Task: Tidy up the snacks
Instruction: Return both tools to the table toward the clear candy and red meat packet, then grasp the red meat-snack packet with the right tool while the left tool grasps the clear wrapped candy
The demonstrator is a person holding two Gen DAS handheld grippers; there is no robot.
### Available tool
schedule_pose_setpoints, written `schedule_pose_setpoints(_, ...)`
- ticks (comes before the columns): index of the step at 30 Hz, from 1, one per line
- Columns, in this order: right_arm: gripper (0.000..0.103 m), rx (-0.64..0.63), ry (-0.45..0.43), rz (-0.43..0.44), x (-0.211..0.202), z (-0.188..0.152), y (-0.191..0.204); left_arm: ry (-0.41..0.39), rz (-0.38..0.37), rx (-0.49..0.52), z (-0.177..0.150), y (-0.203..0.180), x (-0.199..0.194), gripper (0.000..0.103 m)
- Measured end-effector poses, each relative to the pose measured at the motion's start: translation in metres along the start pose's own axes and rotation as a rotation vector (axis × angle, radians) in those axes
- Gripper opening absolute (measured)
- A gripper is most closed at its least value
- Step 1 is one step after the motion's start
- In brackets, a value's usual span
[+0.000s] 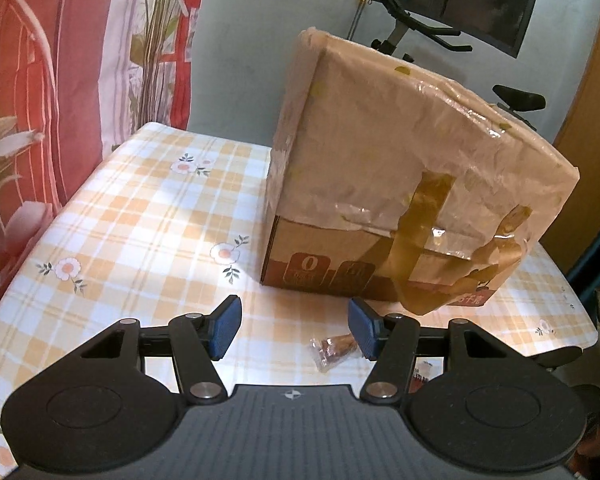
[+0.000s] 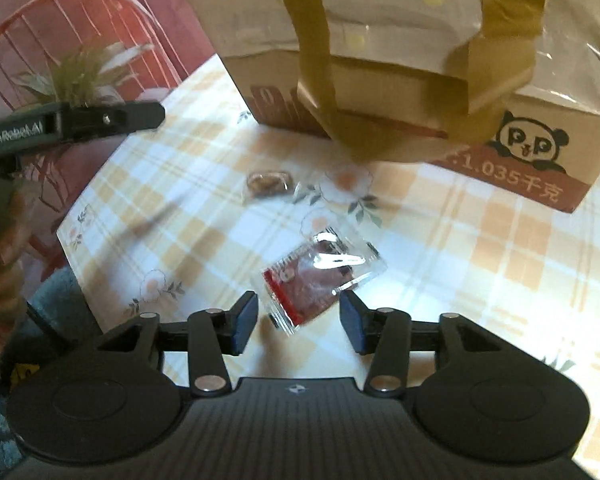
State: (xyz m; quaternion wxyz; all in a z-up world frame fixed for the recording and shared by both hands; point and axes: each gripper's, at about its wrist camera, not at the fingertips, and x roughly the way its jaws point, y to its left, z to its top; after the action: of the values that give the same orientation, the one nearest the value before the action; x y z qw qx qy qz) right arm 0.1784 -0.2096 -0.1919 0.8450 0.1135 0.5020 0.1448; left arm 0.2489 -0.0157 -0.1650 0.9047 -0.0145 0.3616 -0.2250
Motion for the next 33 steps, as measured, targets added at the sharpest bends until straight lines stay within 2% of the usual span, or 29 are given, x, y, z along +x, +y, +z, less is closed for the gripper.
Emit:
schedule_pose_setpoints(4,0.054,-0.016,-0.004,-0.019,0.007,0.007,0.007,-0.002,0.007,-0.014,-0.001,0.002,-0.001,0.062)
schedule_pose_setpoints(8,0.062,-0.055,-0.012,-0.039,0.014,0.013,0.015,-0.002,0.017,-0.023,-0.003,0.003,-0.002,0.062)
schedule_pose_setpoints(20,0.065,-0.287,-0.065,-0.157,0.037,0.010,0.047,-0.007,0.049,-0.040,-0.005,0.005,-0.004,0.061)
schedule_pose_setpoints(23,0.063,-0.329,-0.102,-0.167,0.038,0.004,0.048,0.000,0.058,-0.033,-0.006,0.006,-0.004,0.061)
schedule_pose_setpoints(26,0.051,-0.330,-0.125,-0.169,0.035,0.000,0.044,0.008,0.064,-0.032,-0.007,0.006,-0.002,0.061)
schedule_pose_setpoints(29,0.045,-0.296,-0.140,-0.163,0.027,-0.004,0.036,0.031,0.060,-0.019,-0.009,0.005,0.005,0.061)
schedule_pose_setpoints(33,0.044,-0.251,-0.157,-0.177,0.017,-0.011,0.025,0.079,0.040,0.038,-0.014,-0.006,0.022,0.061)
